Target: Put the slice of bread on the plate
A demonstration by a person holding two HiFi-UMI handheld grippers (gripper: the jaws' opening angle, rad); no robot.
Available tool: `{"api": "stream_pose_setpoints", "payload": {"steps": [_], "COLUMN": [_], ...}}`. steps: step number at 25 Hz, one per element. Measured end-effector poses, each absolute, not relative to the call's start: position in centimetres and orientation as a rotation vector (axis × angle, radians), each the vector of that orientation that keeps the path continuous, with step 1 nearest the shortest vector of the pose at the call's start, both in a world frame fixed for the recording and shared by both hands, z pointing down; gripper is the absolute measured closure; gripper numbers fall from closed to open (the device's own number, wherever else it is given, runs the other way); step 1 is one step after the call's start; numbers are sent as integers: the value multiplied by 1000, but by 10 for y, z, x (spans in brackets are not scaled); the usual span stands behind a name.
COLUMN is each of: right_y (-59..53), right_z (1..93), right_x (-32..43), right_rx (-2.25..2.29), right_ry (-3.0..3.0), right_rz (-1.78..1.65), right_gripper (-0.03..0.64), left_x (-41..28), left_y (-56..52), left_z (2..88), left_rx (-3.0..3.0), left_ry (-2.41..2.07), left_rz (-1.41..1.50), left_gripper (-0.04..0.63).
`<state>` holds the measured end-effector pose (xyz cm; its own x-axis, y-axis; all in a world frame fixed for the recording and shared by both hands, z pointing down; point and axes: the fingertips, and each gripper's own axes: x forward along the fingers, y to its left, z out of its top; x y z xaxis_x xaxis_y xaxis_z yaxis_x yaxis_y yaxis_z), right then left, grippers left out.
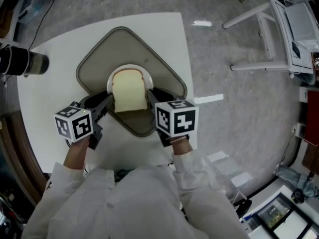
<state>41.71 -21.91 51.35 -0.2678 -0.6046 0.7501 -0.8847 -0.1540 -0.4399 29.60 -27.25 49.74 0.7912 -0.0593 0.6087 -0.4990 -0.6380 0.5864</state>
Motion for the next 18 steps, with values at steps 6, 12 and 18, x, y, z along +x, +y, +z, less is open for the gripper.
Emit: {"api": "stream_pose_setpoints", "payload": {"steps": [6, 12, 18], "right_y": [-220, -222, -222], "right_z": [515, 517, 518], "right_x": [417, 418, 418], "right_rx": [1697, 1732, 1748], "right_ry": [-1816, -1768, -1797], "right_rz": [1396, 1356, 1311], "right_gripper": [565, 565, 565], "left_x": [296, 295, 294], "left_y": [-273, -273, -271], "left_z": [501, 504, 507], "left_rx": [2175, 2168, 2183], "left_ry": [-406, -401, -395], "left_rz": [712, 725, 749], "left_gripper": [523, 523, 522]}}
